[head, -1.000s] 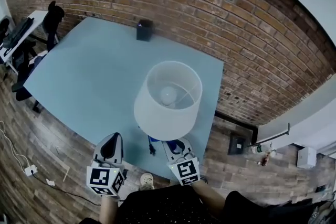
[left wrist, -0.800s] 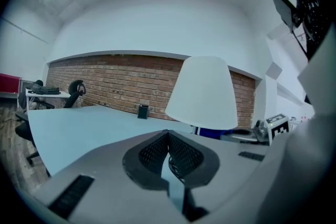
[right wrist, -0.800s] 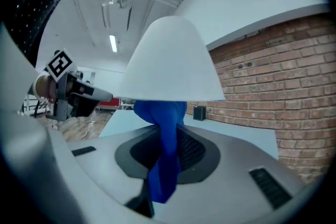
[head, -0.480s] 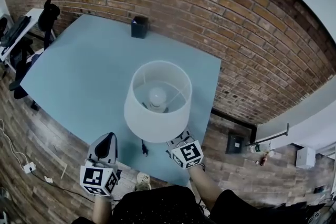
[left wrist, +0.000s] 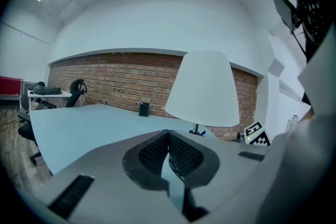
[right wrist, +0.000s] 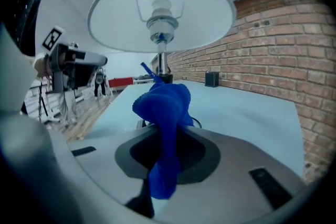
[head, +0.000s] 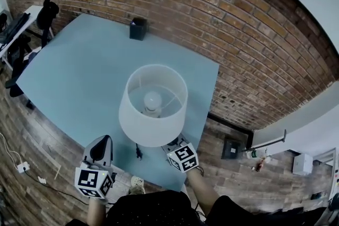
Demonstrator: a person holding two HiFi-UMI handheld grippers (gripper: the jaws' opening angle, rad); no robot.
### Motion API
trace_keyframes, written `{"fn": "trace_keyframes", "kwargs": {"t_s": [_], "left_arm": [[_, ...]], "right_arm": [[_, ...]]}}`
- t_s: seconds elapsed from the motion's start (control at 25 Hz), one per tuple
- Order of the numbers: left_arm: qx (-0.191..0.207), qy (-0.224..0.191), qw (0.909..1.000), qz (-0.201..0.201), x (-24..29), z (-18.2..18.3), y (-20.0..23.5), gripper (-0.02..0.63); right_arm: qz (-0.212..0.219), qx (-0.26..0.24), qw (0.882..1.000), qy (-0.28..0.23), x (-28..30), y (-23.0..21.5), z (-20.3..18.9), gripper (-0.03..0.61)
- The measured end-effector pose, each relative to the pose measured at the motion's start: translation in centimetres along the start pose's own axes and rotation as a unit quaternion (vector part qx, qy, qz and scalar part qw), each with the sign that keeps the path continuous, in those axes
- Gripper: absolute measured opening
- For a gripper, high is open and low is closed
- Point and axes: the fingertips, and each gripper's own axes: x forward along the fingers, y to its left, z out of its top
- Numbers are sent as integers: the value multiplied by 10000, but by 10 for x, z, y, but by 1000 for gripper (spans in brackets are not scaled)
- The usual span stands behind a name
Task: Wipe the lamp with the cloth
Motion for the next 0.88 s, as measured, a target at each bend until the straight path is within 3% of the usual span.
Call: {"fn": "trace_keyframes", "kwargs": {"t_s": [0.08, 0.16, 0.28, 0.36, 0.44, 0.56, 0.72, 0.8, 0.88], "left_arm": [[11, -5, 10000, 8, 2, 2, -1, 8], [24, 8, 10000, 58, 3, 2, -1, 8], [73, 77, 9998, 175, 2, 0, 3, 8], [79, 148, 9996, 233, 0, -3, 4, 8], [39, 248, 9994, 238, -1, -8, 1, 8], [59, 328, 9990, 298, -1, -11, -1, 8], [261, 438, 9975, 480, -3, -12, 1, 8], [274, 489, 9970, 534, -4, -14, 1, 9], [277, 518, 9966, 583, -6, -15, 2, 8]], "right_arm": [[372, 675, 9961, -438, -11, -13, 14, 66], [781, 1457, 9823, -880, -21, -38, 32, 66], [1461, 2481, 9491, -1276, -19, -81, 60, 66], [2000, 2815, 9266, -1492, -14, -99, 83, 66], [2745, 2989, 9014, -1513, -10, -101, 101, 66], [3889, 3074, 8611, -1132, 0, -79, 112, 66], [4661, 3066, 8260, -804, 16, -51, 111, 66], [4874, 3016, 8168, -655, 23, -41, 108, 66], [4897, 2906, 8206, -490, 31, -35, 102, 66]]}}
